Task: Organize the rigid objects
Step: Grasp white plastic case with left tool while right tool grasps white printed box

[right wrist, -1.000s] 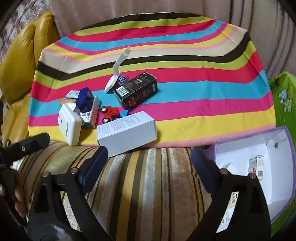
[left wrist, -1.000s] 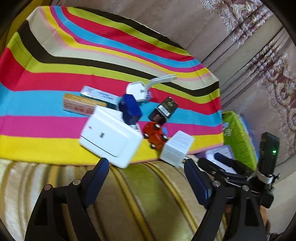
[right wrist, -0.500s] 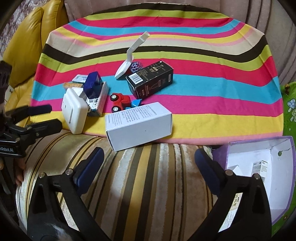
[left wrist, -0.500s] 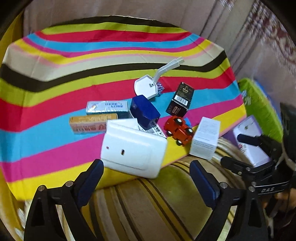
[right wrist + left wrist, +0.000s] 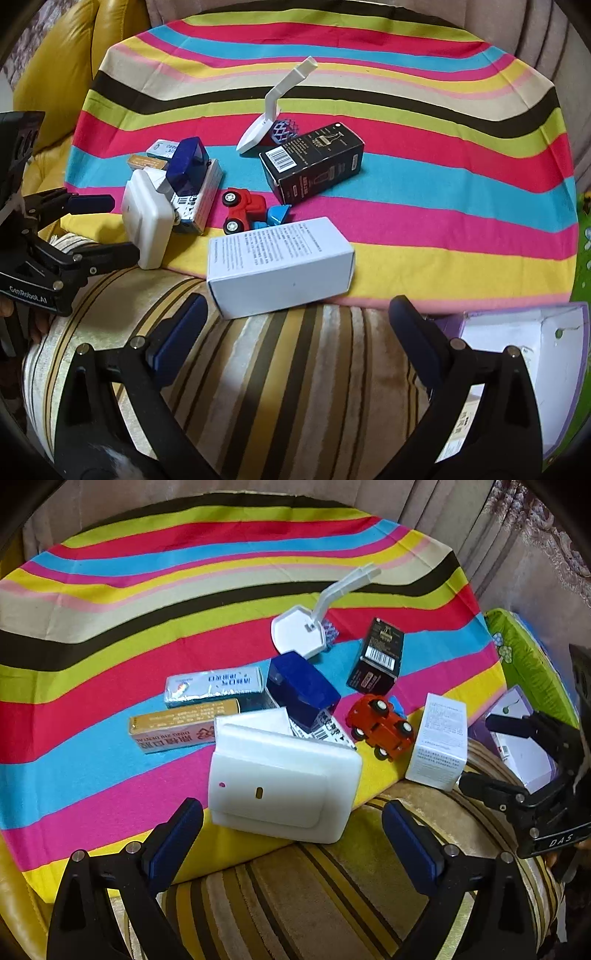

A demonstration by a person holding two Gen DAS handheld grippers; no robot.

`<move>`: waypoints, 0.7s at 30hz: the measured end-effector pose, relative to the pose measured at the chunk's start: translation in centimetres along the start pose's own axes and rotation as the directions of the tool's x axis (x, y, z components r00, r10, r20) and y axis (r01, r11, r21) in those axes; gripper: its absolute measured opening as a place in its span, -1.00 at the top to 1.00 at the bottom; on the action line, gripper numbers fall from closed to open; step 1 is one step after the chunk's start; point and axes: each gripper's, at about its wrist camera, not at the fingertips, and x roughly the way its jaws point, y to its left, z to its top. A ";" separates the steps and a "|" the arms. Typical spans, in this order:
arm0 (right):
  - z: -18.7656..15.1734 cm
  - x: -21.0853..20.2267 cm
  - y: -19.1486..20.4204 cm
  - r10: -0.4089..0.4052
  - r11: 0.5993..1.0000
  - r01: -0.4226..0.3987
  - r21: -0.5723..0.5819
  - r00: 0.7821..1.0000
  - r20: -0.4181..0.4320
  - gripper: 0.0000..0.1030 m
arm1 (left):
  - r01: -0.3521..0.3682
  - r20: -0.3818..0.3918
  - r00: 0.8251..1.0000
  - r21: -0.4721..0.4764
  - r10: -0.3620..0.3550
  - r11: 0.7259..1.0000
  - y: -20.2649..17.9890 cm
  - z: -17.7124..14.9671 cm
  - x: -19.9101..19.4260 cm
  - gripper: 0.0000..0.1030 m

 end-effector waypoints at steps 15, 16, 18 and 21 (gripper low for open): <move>1.2 1.8 -0.3 0.066 0.997 -0.068 -0.037 0.997 -0.044 -0.93 | -0.003 -0.045 0.999 0.009 0.003 1.000 0.3 0.7 1.8 -0.91; 1.2 1.9 -0.3 0.070 0.997 -0.072 -0.036 0.996 -0.047 -0.93 | -0.002 -0.046 0.999 0.010 0.002 1.000 0.4 0.8 1.8 -0.91; 1.4 2.3 -0.4 0.078 0.996 -0.080 -0.036 0.995 -0.056 -0.93 | -0.005 -0.049 0.999 0.013 0.006 1.000 0.4 0.9 2.0 -0.91; 1.6 2.7 -0.4 0.080 0.996 -0.083 -0.042 0.995 -0.062 -0.93 | -0.012 -0.058 0.998 0.024 0.014 1.000 0.4 0.9 2.3 -0.91</move>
